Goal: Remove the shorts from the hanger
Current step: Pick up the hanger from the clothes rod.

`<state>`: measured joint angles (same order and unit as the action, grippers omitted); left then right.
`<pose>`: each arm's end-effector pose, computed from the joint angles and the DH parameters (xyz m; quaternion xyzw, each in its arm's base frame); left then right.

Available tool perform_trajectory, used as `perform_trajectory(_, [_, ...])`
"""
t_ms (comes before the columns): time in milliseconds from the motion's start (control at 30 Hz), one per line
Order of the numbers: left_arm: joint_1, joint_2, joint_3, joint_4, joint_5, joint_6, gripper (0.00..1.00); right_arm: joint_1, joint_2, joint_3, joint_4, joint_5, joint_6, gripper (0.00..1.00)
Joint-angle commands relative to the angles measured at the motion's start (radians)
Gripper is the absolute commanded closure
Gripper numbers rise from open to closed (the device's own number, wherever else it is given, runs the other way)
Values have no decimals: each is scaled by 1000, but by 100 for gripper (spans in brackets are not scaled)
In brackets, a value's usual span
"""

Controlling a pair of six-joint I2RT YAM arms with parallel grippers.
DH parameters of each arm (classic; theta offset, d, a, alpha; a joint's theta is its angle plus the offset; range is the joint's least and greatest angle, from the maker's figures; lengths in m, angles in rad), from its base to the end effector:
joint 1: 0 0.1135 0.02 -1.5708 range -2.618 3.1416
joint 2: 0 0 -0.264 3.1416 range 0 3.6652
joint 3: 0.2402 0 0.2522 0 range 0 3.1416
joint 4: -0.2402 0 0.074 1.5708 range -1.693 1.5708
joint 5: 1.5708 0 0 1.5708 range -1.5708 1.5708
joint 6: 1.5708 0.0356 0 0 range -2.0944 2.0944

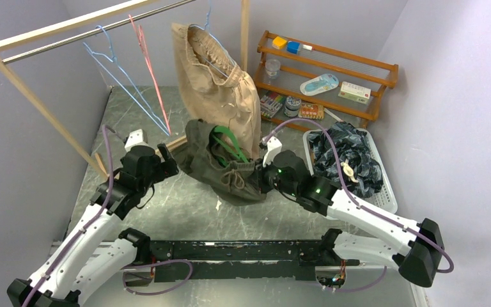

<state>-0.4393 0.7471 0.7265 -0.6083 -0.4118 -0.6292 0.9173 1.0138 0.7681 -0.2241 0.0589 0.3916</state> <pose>0.1497 -0.0546 0.2851 -0.1750 0.8596 -0.0694 0.4750 0.1417 0.1816 0.2866 -0.2065 0.8266 0.2984 0.4301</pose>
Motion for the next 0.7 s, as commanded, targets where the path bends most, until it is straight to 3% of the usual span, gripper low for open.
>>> perform_trajectory(0, [7, -57, -36, -29, 206, -129, 6, 5, -48, -34, 28, -153, -8, 100])
perform_trajectory(300, [7, -176, -122, 40, 402, -339, 7, 7, 55, -62, 50, -355, -87, 100])
perform_trajectory(667, [7, -65, -110, -74, 314, -360, 13, 28, 113, -68, 127, -439, -100, 100])
